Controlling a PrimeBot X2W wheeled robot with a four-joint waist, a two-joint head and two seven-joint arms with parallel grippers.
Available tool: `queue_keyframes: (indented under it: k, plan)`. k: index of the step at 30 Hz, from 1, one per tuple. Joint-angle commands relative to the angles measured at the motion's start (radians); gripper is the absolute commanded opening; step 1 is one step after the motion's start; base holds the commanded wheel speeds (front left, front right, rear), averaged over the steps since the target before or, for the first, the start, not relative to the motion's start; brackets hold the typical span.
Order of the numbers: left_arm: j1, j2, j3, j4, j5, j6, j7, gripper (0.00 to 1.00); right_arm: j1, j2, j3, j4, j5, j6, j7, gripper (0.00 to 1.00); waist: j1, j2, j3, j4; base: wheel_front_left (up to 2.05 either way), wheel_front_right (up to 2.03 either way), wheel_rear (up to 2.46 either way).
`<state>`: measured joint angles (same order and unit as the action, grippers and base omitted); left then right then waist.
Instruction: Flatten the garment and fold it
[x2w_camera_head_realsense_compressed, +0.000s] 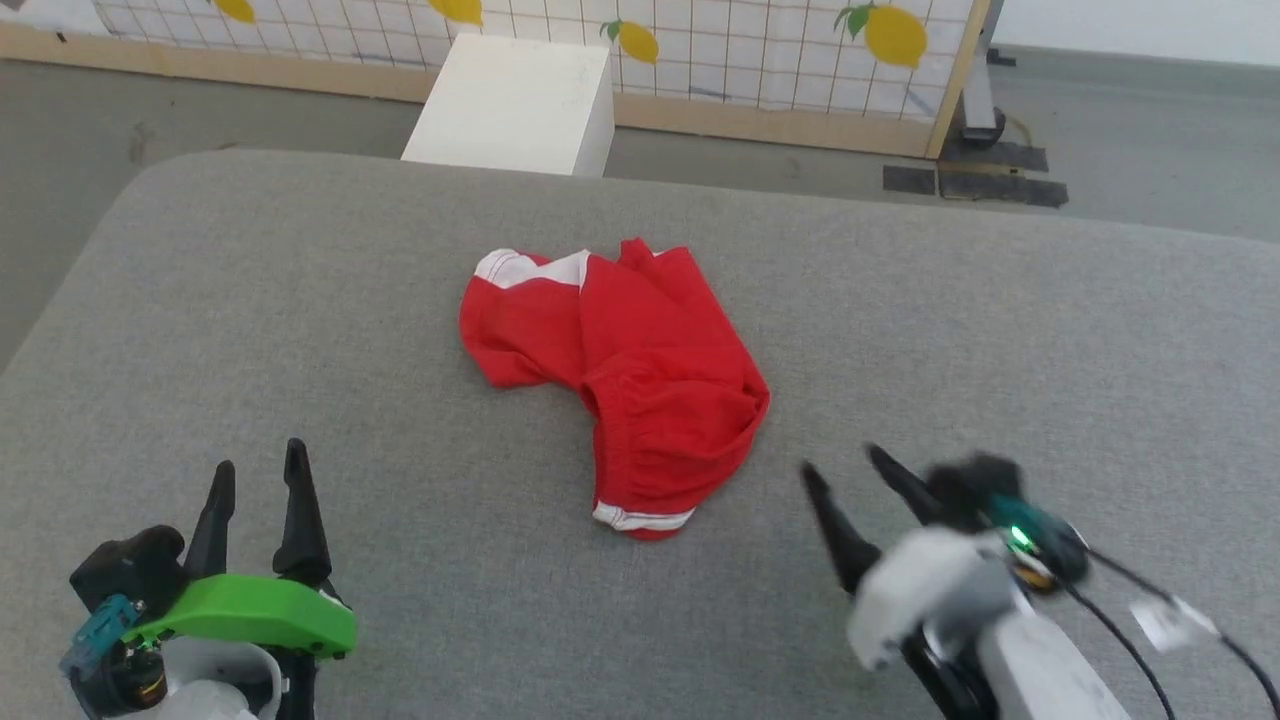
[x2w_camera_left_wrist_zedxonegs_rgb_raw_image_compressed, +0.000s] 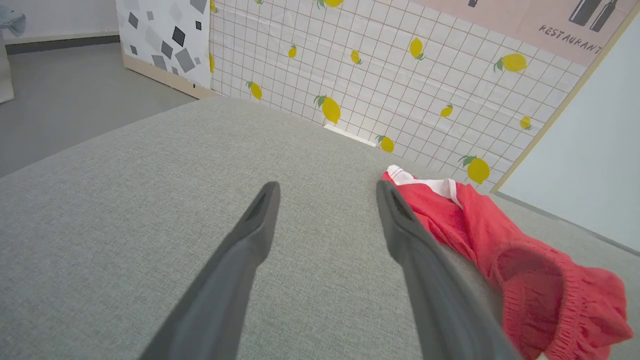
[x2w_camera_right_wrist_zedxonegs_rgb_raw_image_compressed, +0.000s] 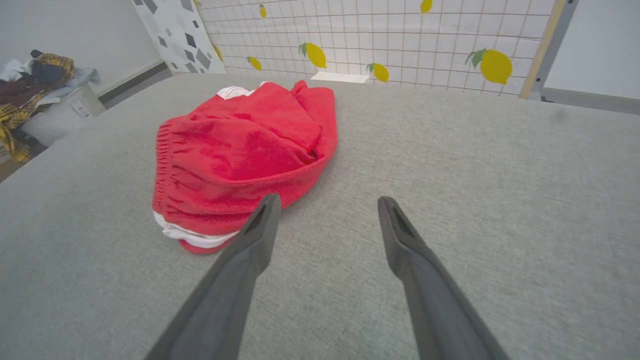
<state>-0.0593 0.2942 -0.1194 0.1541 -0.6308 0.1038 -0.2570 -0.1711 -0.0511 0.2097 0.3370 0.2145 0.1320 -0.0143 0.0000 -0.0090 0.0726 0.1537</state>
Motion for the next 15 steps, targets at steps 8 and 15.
queue_keyframes:
  k: [8,15]
  plan:
    - [0.001,-0.074,0.063,0.018,0.035,-0.093,-0.005,1.0,-0.285,0.001,0.254,0.127,0.026,-0.001,0.331,1.0,0.0,0.009,0.061,0.081,0.0,0.0,0.0]
    - [-0.023,-0.116,0.096,0.058,0.073,-0.15,-0.005,1.0,-0.383,0.001,0.316,0.258,-0.019,-0.001,0.381,1.0,0.0,0.009,0.092,0.127,0.0,0.0,0.0]
